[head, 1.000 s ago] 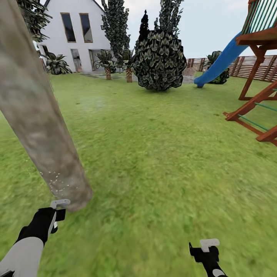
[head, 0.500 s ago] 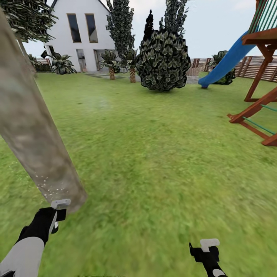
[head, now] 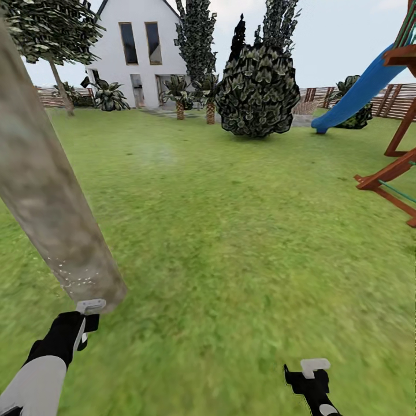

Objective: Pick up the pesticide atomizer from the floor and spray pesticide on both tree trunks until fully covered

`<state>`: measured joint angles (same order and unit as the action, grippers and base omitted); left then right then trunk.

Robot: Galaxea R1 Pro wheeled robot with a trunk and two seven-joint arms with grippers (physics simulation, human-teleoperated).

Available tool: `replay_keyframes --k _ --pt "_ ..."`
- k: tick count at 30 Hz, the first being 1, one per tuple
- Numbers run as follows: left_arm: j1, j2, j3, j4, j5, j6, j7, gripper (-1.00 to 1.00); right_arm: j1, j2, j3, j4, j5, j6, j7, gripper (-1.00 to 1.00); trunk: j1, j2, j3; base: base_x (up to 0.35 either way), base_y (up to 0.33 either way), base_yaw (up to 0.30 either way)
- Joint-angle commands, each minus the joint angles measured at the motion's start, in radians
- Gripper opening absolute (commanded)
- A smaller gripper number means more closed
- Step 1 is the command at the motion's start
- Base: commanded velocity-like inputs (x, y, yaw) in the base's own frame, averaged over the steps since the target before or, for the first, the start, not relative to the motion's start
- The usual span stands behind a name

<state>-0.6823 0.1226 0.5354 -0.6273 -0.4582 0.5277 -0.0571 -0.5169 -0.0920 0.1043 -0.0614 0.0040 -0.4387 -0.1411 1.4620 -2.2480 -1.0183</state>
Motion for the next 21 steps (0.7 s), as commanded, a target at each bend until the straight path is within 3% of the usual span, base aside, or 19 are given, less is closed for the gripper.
replay_keyframes --k 1,14,21 --pt "0.0 0.0 0.0 0.0 0.0 0.0 0.0 -1.0 0.0 0.0 0.0 0.0 0.0 0.0 0.0 1.0 0.0 0.0 0.0 0.203 -0.227 0.055" --pt "0.0 0.005 0.0 0.0 0.0 0.0 0.0 -1.0 0.0 0.001 0.0 0.0 0.001 0.0 0.0 1.0 0.0 0.0 0.0 0.233 -0.2 0.255" --pt "0.0 0.005 0.0 0.0 -0.001 0.0 0.0 -1.0 0.0 0.001 0.0 0.0 0.0 0.0 0.0 1.0 0.0 0.0 0.0 0.121 -0.255 0.278"
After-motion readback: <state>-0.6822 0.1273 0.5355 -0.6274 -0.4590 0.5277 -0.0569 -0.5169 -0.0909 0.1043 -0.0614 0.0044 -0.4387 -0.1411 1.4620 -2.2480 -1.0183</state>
